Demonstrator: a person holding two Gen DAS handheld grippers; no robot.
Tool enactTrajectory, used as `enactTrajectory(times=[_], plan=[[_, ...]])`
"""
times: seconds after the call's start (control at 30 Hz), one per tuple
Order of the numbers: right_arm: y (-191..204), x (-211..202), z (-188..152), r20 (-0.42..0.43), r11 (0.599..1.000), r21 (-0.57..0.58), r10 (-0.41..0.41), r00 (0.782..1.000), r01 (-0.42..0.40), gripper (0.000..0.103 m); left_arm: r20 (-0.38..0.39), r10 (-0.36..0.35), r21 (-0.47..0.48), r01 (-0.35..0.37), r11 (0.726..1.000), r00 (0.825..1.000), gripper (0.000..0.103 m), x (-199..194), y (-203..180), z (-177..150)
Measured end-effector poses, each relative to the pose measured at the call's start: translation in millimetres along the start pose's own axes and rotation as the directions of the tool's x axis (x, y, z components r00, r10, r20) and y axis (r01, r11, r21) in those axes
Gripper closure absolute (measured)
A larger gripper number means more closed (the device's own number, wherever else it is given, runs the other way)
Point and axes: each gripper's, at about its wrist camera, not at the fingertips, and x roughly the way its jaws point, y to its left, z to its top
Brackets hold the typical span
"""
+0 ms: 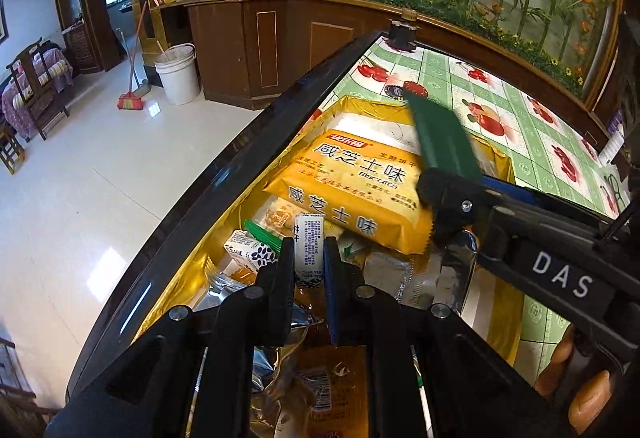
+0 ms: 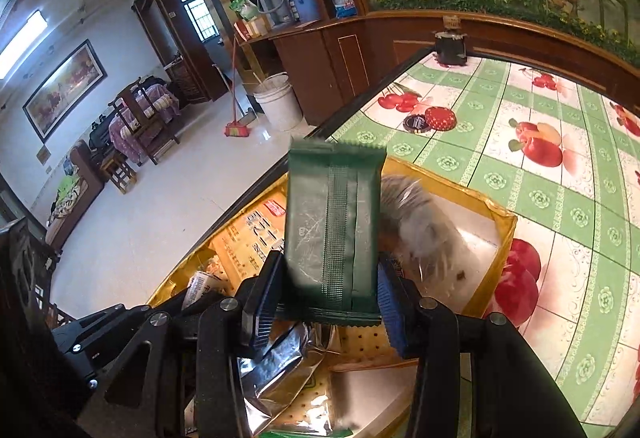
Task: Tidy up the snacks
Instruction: 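Open the right tool to drop the green pack while the left tool releases the carton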
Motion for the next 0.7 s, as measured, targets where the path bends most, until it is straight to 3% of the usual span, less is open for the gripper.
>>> enactTrajectory(times=[0.33,0.4,0.47,0.7], plan=[[5,-2,-2,-0.001,1.0,-0.012,0.004,1.0,-0.004,0.054,0.009,0.014,0.039,-0.015,0.999,1.0,0.092,-6,-9,-6],[4,-6,-3,0.009,1.0,-0.006,-0.002,1.0,0.002,0.035,0.01,0.017,0.043,-0.017,0.999,1.0,0.092,-6,-9,-6],[2,-13,-4,0.028,1.0,0.004,-0.013,1.0,0.012,0.026,0.009,0.015,0.042,-0.016,0.999,1.0,0.092,-6,-10,-6],[-16,-51,-14,0.097,0.997,0.077,-0.006,0.995,-0.001,0.027,-0.01,0.033,0.048,-0.032,0.998,0.999,0.092,-3,-14,-8]])
